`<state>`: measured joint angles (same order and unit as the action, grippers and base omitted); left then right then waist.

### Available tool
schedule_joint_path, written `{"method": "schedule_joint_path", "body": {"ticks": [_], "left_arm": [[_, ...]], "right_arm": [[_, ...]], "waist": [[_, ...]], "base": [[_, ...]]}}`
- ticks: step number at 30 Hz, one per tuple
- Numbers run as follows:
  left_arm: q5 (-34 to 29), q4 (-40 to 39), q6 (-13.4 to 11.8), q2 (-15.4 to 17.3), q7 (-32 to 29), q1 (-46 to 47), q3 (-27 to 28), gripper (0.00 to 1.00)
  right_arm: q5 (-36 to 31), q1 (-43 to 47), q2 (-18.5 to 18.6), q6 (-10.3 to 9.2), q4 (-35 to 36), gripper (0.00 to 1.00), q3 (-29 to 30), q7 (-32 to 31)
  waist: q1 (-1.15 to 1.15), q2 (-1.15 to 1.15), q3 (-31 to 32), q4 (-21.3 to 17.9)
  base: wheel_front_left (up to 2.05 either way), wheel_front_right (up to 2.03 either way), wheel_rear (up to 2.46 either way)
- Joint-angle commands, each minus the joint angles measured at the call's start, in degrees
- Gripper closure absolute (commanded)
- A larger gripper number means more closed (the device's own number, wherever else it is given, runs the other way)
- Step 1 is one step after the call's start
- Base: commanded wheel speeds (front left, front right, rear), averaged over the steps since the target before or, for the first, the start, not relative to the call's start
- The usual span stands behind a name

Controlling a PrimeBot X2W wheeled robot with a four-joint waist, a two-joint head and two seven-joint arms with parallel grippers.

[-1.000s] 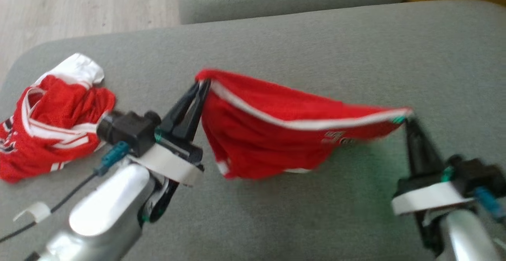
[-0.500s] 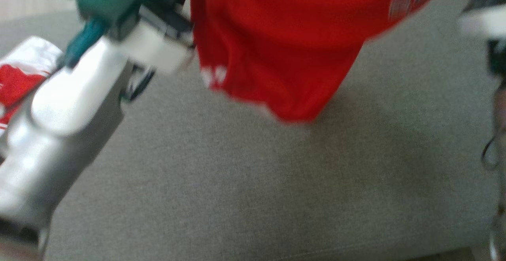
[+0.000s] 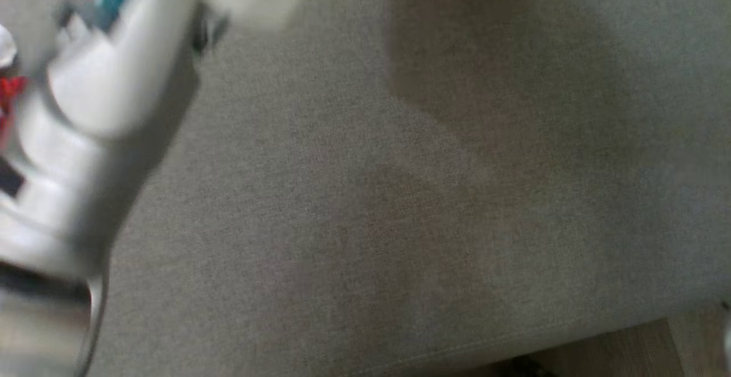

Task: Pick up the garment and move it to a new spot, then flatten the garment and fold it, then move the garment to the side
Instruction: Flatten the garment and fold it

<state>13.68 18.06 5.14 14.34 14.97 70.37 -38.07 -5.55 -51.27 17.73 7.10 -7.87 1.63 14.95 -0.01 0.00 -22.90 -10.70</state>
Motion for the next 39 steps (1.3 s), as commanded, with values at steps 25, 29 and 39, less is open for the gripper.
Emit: {"method": "schedule_joint_path", "body": {"ticks": [25, 29, 39], "left_arm": [[8.3, -10.3, 2.2, -3.8, -0.4, -50.9, -7.4, 1.0], [13.7, -10.0, 2.3, -6.9, -2.7, -46.2, -6.1, 1.0], [27.0, -0.7, 2.1, -11.2, -4.0, -36.5, -0.7, 1.0]], "right_arm": [[0.9, 53.3, -5.2, 0.39, 22.1, 1.0, 15.6, -5.4], [1.6, 47.7, -2.1, 0.39, 19.6, 1.0, 14.2, -10.3], [4.7, 29.8, 5.7, 0.39, 5.8, 1.0, 8.5, -21.6]], "waist": [[0.01, 0.0, 5.7, 2.6], [0.01, 0.0, 4.0, 5.6], [0.01, 0.0, -2.0, 12.0]], "base": [[0.0, 0.0, 0.0], [0.0, 0.0, 0.0], [0.0, 0.0, 0.0]]}}
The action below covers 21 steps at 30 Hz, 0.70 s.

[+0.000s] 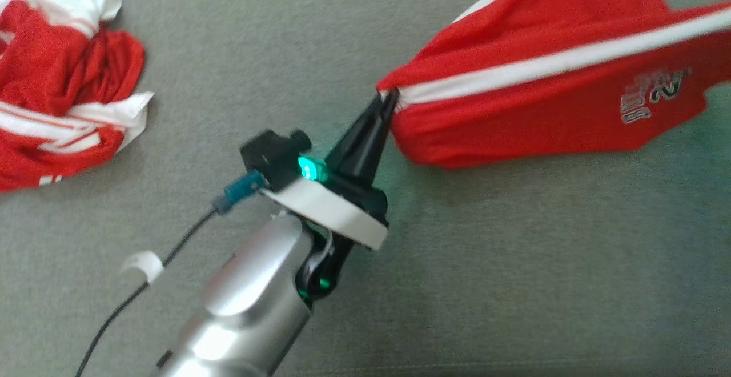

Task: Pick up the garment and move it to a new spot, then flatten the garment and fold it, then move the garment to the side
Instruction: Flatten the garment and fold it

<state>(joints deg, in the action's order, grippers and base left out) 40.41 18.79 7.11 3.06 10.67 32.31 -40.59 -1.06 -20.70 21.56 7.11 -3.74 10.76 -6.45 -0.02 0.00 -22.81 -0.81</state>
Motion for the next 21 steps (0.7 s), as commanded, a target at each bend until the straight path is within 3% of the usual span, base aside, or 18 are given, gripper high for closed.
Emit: {"method": "schedule_joint_path", "body": {"ticks": [1, 6, 14, 15, 16, 17, 18, 21], "left_arm": [[2.1, -0.7, 0.2, 0.0, 0.2, 2.3, 1.9, 1.0], [9.4, 1.8, 0.0, -0.2, 0.9, 7.1, -0.6, 1.0], [14.7, 5.9, -0.6, -0.2, 2.0, 14.7, -7.2, 1.0], [15.2, 6.2, -0.6, -0.2, 2.1, 15.4, -8.1, 0.94], [15.4, 6.6, -0.6, -0.2, 2.3, 16.0, -9.0, 0.64], [15.1, 7.0, -0.7, -0.2, 2.6, 16.7, -9.6, 0.09], [14.6, 7.4, -1.0, -0.2, 3.0, 17.2, -10.1, 0.0], [10.9, 8.1, -2.7, -0.2, 4.0, 18.3, -10.4, 0.0]], "right_arm": [[0.5, -2.7, 2.7, 0.37, -0.2, 1.0, -1.4, -0.6], [0.2, -12.8, 4.4, 0.37, -9.7, 1.0, -5.6, -1.4], [-2.0, -24.9, 5.2, 0.37, -22.4, 1.0, -13.6, 1.4], [-2.1, -26.0, 5.0, 0.37, -23.7, 1.0, -14.3, 2.0], [-2.2, -26.9, 4.7, 0.37, -25.0, 0.08, -15.0, 2.9], [-2.1, -27.8, 4.5, 0.37, -26.1, 0.0, -15.4, 4.1], [-1.6, -28.4, 4.1, 0.37, -27.3, 0.0, -15.8, 5.1], [1.1, -29.5, 3.6, 0.37, -30.5, 0.0, -16.6, 7.5]], "waist": [[0.02, 0.0, -2.8, 2.6], [0.02, 0.0, -5.3, 3.9], [0.02, 0.0, -8.4, 4.8], [0.02, 0.0, -8.6, 4.8], [0.02, 0.0, -8.7, 4.7], [0.02, 0.0, -8.9, 4.7], [0.02, 0.0, -9.0, 4.6], [0.02, 0.0, -9.1, 4.5]], "base": [[0.0, 0.0, 0.0], [0.0, 0.0, 0.0], [0.0, 0.0, 0.0], [0.0, 0.0, 0.0], [0.0, 0.0, 0.0], [0.0, 0.0, 0.0], [0.0, 0.0, 0.0], [0.0, 0.0, 0.0]]}}
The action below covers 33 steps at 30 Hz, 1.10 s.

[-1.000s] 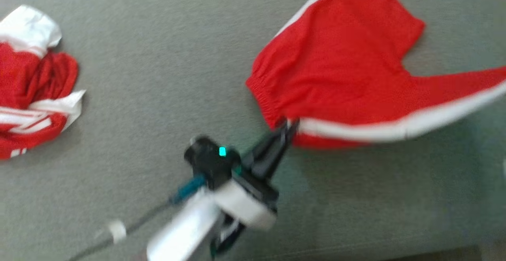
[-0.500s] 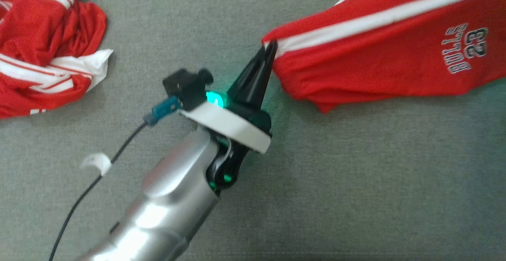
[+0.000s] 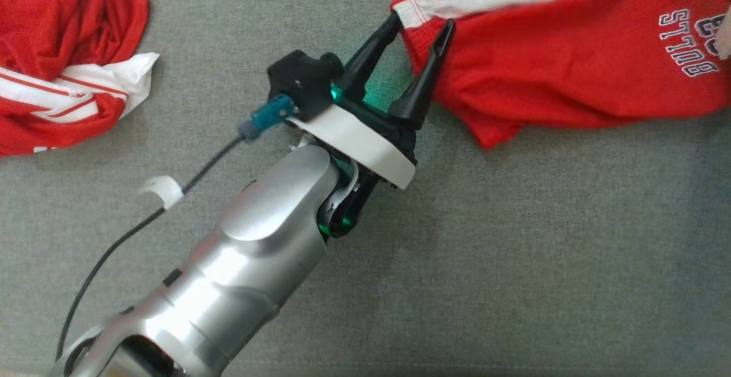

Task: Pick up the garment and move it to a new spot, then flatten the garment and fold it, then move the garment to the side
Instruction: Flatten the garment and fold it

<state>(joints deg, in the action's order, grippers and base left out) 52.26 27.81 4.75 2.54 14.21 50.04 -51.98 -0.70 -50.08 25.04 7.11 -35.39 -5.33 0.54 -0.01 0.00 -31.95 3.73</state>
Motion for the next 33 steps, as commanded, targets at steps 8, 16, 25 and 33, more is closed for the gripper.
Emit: {"method": "schedule_joint_path", "body": {"ticks": [8, 16, 25, 33], "left_arm": [[-25.1, -14.2, -9.2, 0.9, 0.8, -7.9, 12.5, 0.0], [-39.8, -27.8, -13.0, 1.9, 0.8, -21.3, 19.9, 0.0], [-46.7, -34.4, -14.5, 2.8, 0.8, -30.7, 23.6, 0.0], [-47.6, -35.0, -14.3, 2.9, 0.8, -35.3, 25.2, 0.0]], "right_arm": [[14.3, 2.5, 5.2, 0.37, -4.1, 0.0, -2.6, -3.3], [29.3, 7.6, 8.6, 0.37, -5.0, 0.73, -7.7, -17.3], [31.5, 12.7, 11.6, 0.37, -4.6, 1.0, -6.1, -14.8], [27.5, 14.9, 13.9, 0.37, -5.9, 1.0, 0.2, -10.2]], "waist": [[0.01, 0.0, 0.9, 1.4], [0.01, 0.0, 3.3, 2.9], [0.01, 0.0, 10.2, 0.0], [0.01, 0.0, 15.1, -2.2]], "base": [[0.0, 0.0, 0.0], [0.0, 0.0, 0.0], [0.0, 0.0, 0.0], [0.0, 0.0, 0.0]]}}
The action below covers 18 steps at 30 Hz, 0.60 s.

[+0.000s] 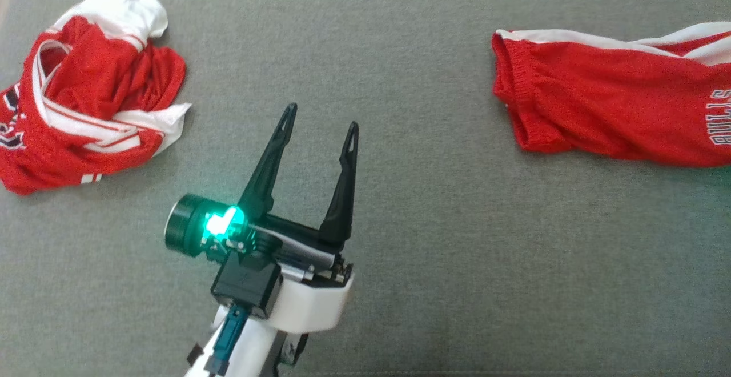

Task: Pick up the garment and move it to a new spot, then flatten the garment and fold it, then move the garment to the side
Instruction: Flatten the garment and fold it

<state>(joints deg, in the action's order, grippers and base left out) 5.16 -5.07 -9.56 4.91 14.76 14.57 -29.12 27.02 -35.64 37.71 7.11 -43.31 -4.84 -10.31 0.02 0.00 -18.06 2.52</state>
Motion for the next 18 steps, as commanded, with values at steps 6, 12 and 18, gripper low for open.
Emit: {"method": "schedule_joint_path", "body": {"ticks": [6, 12, 18], "left_arm": [[-0.7, -1.2, 0.8, 0.2, 0.2, -1.6, 2.1, 0.0], [-0.7, -0.6, 1.2, -0.3, 0.2, -2.6, 2.4, 0.0], [-0.5, -0.7, 1.5, -0.8, 0.2, -2.7, 2.6, 0.0]], "right_arm": [[-1.6, -0.9, -3.8, 0.37, 10.3, 1.0, -0.8, -0.2], [-3.5, 1.2, -11.6, 0.37, 23.3, 1.0, -3.2, -3.7], [-6.2, 3.3, -20.5, 0.37, 30.1, 1.0, -10.1, -6.4]], "waist": [[-0.02, 0.0, 3.5, -1.7], [-0.02, 0.0, 5.0, -2.0], [-0.02, 0.0, 4.8, -1.6]], "base": [[0.0, 0.0, 0.0], [0.0, 0.0, 0.0], [0.0, 0.0, 0.0]]}}
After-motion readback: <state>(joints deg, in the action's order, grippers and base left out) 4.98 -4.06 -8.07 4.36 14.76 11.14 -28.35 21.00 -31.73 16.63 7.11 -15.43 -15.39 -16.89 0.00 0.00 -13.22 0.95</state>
